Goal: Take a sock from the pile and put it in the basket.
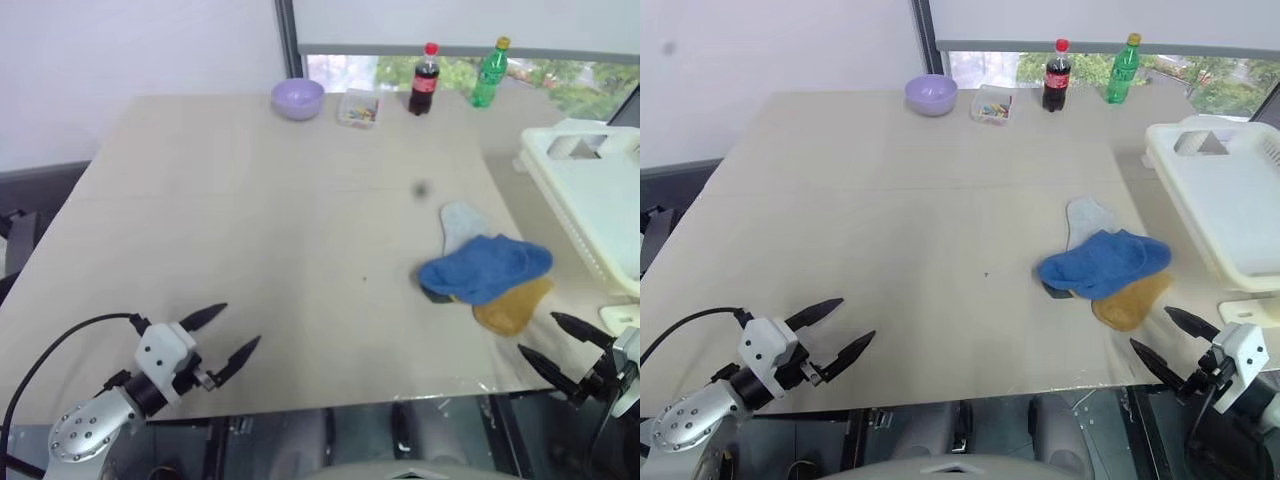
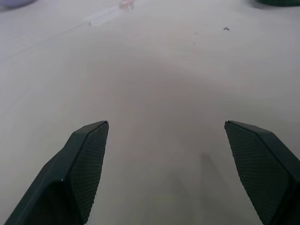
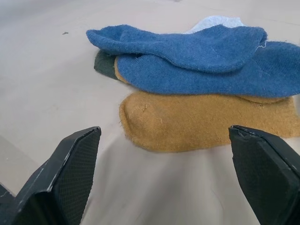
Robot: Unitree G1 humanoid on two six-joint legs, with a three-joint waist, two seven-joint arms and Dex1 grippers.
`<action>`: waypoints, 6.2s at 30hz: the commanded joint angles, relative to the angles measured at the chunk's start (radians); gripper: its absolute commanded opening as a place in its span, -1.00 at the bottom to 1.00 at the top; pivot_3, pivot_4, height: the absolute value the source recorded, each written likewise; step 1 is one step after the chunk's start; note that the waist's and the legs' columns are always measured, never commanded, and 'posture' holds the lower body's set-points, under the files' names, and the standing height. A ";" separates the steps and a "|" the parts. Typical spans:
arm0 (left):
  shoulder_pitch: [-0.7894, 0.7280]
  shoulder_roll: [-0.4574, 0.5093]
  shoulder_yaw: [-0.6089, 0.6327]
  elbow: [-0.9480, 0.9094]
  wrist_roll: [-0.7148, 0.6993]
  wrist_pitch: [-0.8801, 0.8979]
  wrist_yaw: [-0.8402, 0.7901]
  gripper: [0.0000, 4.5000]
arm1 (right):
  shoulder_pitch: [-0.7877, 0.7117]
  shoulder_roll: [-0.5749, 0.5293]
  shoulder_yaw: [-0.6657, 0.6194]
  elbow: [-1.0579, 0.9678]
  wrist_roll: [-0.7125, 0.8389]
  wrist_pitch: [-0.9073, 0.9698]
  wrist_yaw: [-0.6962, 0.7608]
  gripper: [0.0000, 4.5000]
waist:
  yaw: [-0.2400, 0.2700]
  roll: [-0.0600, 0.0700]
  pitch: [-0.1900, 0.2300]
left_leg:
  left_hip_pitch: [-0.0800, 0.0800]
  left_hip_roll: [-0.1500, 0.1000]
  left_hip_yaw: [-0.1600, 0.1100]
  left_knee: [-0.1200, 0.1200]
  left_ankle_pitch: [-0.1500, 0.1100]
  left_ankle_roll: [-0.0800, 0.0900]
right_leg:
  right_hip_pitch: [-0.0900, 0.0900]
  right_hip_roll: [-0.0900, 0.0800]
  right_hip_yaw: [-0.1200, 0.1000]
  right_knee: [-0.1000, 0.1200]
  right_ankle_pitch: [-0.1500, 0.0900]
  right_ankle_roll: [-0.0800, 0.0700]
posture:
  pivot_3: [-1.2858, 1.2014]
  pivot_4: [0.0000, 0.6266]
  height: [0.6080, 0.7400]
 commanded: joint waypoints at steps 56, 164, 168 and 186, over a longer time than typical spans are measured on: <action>-0.160 0.167 0.035 -0.015 -0.288 0.161 -0.363 0.88 | -0.426 -0.093 0.430 -0.125 -0.513 0.008 -0.275 -0.20 | -0.001 -0.002 0.002 | -0.004 -0.001 0.004 0.001 0.000 0.000 | -0.004 0.005 -0.001 0.001 0.000 -0.001 | 0.03 -0.52 1.00; -0.465 0.169 -0.030 0.224 -0.255 0.101 -0.549 0.88 | -0.347 -0.151 0.395 -0.401 -0.472 0.502 -0.371 -0.99 | -0.023 -0.005 0.002 | -0.005 0.000 0.003 0.001 0.001 -0.001 | -0.004 0.006 -0.001 0.001 0.001 -0.002 | 0.03 -0.52 1.00; -0.455 0.168 -0.023 0.221 -0.253 0.098 -0.549 0.88 | -0.343 -0.162 0.393 -0.417 -0.451 0.539 -0.350 -0.88 | -0.023 -0.005 0.002 | -0.005 0.000 0.003 0.001 0.001 -0.001 | -0.004 0.006 -0.001 0.001 0.001 -0.002 | 0.03 -0.52 1.00; -0.453 0.163 -0.026 0.225 -0.248 0.087 -0.543 0.88 | -0.404 -0.127 0.423 -0.376 -0.459 0.531 -0.359 -0.98 | -0.023 -0.005 0.002 | -0.005 0.000 0.003 0.001 0.001 -0.001 | -0.004 0.006 -0.001 0.001 0.001 -0.002 | 0.03 -0.52 1.00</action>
